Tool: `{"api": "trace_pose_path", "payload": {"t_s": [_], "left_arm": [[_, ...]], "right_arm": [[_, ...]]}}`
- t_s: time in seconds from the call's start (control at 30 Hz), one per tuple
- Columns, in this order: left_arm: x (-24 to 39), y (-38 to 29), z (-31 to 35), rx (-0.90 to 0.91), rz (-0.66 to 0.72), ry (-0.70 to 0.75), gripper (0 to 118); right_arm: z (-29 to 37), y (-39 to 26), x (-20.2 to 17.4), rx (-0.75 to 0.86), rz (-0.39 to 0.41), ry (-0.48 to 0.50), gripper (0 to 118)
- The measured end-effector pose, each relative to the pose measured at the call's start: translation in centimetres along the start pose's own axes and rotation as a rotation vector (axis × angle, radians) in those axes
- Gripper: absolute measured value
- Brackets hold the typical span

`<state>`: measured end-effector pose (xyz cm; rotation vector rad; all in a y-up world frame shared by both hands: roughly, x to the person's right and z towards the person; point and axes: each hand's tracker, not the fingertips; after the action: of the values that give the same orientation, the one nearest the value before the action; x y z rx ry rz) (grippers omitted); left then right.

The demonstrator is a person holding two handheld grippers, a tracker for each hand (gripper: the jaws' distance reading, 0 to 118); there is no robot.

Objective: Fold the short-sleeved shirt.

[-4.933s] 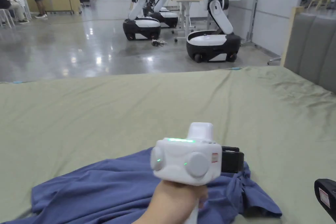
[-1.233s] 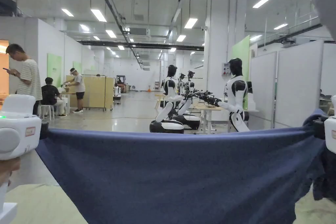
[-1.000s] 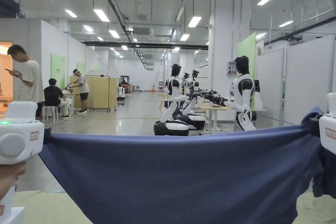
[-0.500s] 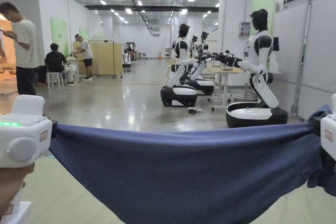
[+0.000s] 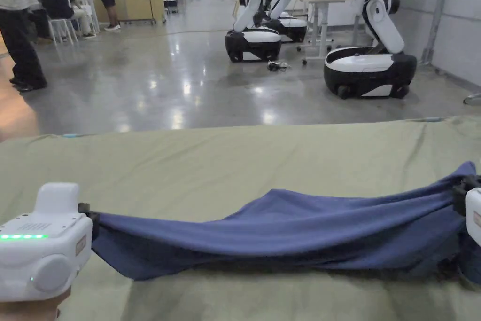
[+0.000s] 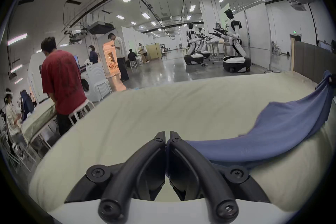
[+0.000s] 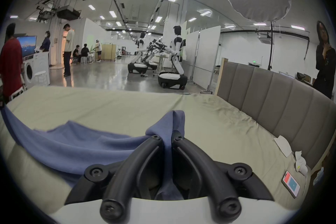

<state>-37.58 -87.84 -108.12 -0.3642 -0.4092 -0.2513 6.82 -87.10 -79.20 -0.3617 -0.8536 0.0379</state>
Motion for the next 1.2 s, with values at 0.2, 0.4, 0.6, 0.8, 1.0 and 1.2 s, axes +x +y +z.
{"api": "trace_pose_path", "payload": {"t_s": [0.2, 0.4, 0.6, 0.8, 1.0, 1.2], "left_arm": [[-2.6, -4.1, 6.2, -0.04, 0.1, -0.026, 0], [-5.7, -5.7, 14.8, -0.042, 0.168, 0.011, 0], [-7.6, -7.2, 24.9, -0.071, 0.151, -0.009, 0], [-9.1, -11.3, 29.2, -0.216, 0.066, -0.085, 0], [-9.3, -14.9, 29.5, -0.375, 0.023, -0.079, 0], [-8.8, -15.6, 29.7, -0.329, 0.022, -0.01, 55]], "right_arm": [[7.7, -3.7, 2.2, -0.041, -0.016, 0.067, 8], [16.7, -4.2, 5.8, -0.039, 0.058, 0.1, 8], [24.6, -5.3, 8.8, -0.076, 0.092, 0.135, 8], [29.7, -9.8, 10.9, -0.176, 0.166, 0.189, 8], [32.1, -14.0, 11.1, -0.219, 0.205, 0.204, 8], [31.0, -15.4, 11.5, -0.342, 0.123, 0.162, 59]]}}
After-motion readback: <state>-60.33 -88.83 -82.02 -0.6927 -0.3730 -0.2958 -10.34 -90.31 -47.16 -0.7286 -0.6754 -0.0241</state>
